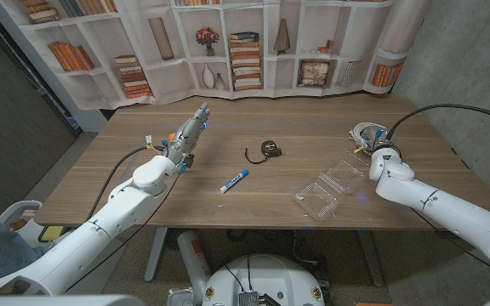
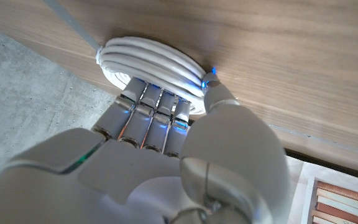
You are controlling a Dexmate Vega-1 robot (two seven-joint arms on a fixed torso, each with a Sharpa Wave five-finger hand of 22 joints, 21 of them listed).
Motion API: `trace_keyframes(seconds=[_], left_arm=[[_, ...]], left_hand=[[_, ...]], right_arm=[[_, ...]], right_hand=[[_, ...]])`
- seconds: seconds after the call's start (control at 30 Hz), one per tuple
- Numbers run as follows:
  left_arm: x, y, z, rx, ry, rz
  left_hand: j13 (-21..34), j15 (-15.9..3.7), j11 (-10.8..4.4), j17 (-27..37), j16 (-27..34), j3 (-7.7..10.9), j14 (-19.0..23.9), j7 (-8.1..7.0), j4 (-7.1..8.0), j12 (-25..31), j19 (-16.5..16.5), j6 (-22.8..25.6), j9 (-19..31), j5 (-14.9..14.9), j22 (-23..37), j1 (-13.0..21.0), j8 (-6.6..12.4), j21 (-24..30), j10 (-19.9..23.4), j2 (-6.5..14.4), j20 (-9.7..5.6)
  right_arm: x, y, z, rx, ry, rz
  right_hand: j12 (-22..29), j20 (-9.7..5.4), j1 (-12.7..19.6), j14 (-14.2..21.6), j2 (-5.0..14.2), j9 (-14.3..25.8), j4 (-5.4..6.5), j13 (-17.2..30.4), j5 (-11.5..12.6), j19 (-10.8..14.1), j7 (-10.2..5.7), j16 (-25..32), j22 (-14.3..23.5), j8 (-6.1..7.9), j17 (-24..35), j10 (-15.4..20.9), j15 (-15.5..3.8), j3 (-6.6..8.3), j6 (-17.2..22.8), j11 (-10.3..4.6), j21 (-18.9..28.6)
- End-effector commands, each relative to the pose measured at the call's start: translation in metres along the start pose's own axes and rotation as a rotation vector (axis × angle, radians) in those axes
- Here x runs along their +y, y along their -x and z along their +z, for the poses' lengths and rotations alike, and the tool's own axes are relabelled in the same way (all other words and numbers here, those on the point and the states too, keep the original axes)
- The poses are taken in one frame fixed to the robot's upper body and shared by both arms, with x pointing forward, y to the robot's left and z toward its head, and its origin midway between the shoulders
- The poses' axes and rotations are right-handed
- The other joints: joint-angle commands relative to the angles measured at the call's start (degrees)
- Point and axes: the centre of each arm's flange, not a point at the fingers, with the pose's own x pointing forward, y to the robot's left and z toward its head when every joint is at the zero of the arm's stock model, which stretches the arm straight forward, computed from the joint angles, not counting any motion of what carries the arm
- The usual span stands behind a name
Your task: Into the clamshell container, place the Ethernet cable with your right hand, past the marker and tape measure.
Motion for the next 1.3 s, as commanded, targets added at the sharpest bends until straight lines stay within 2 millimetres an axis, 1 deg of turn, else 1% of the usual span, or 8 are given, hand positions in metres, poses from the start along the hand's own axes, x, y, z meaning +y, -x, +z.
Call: trace_keyframes(seconds=[0.03,0.4,0.57,0.7,0.9,1.3], left_arm=[[-0.001,0.001,0.003,0.002,-0.007,-0.006],[-0.001,-0.003,0.001,0.009,-0.003,-0.012],[-0.001,-0.004,0.0,0.008,-0.003,-0.012],[-0.001,-0.005,-0.001,0.012,-0.002,-0.015],[0.0,-0.008,-0.005,0.014,0.004,-0.015],[0.001,-0.017,-0.007,0.016,0.008,-0.024]], left_hand=[[0.3,0.05,0.17,0.24,0.04,-0.38,0.24,0.03,0.05,0.34,-2.71,0.54,0.17,0.5,0.35,0.51,0.24,0.21,0.22,0.25,0.42],[0.3,0.02,0.2,0.24,0.01,-0.49,0.2,-0.01,0.07,0.34,-2.72,0.49,0.17,0.5,0.35,0.54,0.2,0.22,0.25,0.31,0.44],[0.3,0.0,0.23,0.24,-0.01,-0.55,0.15,0.01,0.08,0.34,-2.75,0.52,0.17,0.51,0.36,0.55,0.2,0.21,0.29,0.34,0.47],[0.3,0.04,0.22,0.24,-0.01,-0.6,0.14,0.05,0.08,0.32,-2.75,0.54,0.17,0.51,0.36,0.56,0.2,0.21,0.25,0.37,0.47],[0.31,0.14,0.22,0.24,-0.01,-0.68,0.16,0.04,0.09,0.3,-2.8,0.57,0.17,0.51,0.36,0.58,0.2,0.2,0.22,0.41,0.46],[0.31,0.07,0.28,0.24,-0.04,-0.82,0.11,0.09,0.11,0.29,-2.81,0.6,0.17,0.52,0.36,0.62,0.19,0.21,0.22,0.48,0.47]], right_arm=[[-0.007,0.004,0.007,0.001,0.0,-0.06],[-0.018,0.003,0.01,-0.004,0.001,-0.086],[-0.022,0.003,0.011,-0.008,0.003,-0.1],[-0.027,0.002,0.012,-0.013,0.005,-0.11],[-0.032,0.003,0.013,-0.028,0.005,-0.123],[-0.035,0.014,0.009,-0.066,-0.002,-0.158]], right_hand=[[-0.38,-7.11,3.05,0.9,2.33,0.37,-0.04,1.79,-0.24,0.6,-5.86,0.68,0.34,0.3,0.24,5.84,-7.97,0.15,6.41,-6.66,0.44],[-0.58,-7.15,4.13,1.41,2.78,0.44,-0.19,1.48,-0.46,0.67,-6.01,0.78,0.5,0.08,0.43,6.09,-8.02,0.21,6.53,-6.88,0.73],[-0.73,-7.2,5.35,1.5,3.2,0.51,-0.43,1.51,-0.7,0.37,-6.1,0.77,0.68,-0.08,0.61,5.97,-8.07,0.32,6.62,-7.14,0.88],[-0.79,-7.16,6.12,1.56,3.41,0.56,-0.46,1.4,-0.95,0.28,-6.51,0.75,0.83,-0.09,0.75,6.22,-8.07,0.26,7.06,-6.92,1.09],[-0.81,-7.13,6.47,1.64,3.53,0.58,-0.41,1.39,-1.07,0.21,-6.56,0.75,0.92,-0.12,0.84,6.31,-8.07,0.18,7.25,-6.9,1.2],[-0.94,-7.1,7.21,1.56,3.67,0.63,-0.31,1.36,-1.28,0.02,-6.79,0.6,1.12,-0.33,0.99,6.34,-8.05,-0.04,7.38,-7.14,1.48]])
